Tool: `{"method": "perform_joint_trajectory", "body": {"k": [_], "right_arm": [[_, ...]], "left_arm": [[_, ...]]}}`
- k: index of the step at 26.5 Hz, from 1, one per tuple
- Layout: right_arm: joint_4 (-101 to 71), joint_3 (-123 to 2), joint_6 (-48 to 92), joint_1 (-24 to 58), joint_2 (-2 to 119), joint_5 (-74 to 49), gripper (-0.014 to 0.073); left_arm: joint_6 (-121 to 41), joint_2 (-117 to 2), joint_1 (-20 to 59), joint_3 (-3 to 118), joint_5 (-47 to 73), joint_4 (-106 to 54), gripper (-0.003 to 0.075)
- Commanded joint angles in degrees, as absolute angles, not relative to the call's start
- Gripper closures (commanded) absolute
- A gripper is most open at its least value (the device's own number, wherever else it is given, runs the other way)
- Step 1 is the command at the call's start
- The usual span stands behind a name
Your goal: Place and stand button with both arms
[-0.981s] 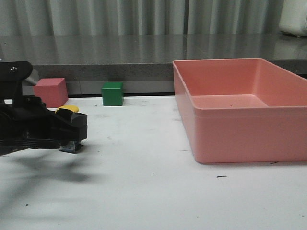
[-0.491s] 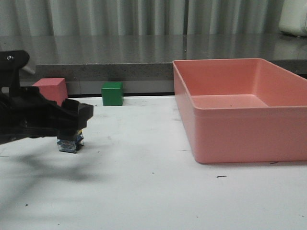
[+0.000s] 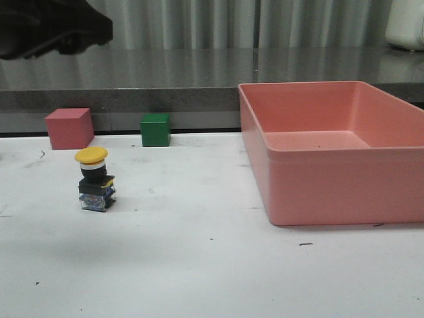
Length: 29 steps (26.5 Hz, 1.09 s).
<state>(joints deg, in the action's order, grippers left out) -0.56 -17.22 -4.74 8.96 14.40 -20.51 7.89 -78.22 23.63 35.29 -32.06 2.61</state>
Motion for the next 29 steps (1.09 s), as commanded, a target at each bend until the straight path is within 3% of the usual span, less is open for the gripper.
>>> {"method": "perform_joint_trajectory", "body": {"k": [1, 4, 11, 12, 23, 29], "right_arm": [[0.0, -18.8, -4.4, 8.8, 14.8, -15.8, 0.0662], [0.0, -18.8, -4.4, 8.8, 14.8, -15.8, 0.0662], [0.0, -18.8, -4.4, 8.8, 14.8, -15.9, 0.0662], [0.0, -18.8, -4.4, 8.8, 14.8, -15.9, 0.0662], [0.0, -18.8, -4.4, 8.8, 14.8, -15.9, 0.0662], [0.0, -18.8, -4.4, 8.8, 14.8, -15.9, 0.0662]], "left_arm": [[8.1, -70.5, 23.6, 37.1, -30.0, 2.9, 0.0174], [8.1, -63.5, 23.6, 37.1, -24.1, 2.9, 0.0244], [8.1, -47.9, 23.6, 37.1, -8.7, 3.0, 0.0708], [8.1, -46.2, 23.6, 37.1, -6.3, 3.1, 0.0738], [8.1, -22.7, 23.6, 35.2, 18.4, 4.9, 0.074], [8.1, -16.2, 23.6, 35.2, 20.0, 4.9, 0.074]]}}
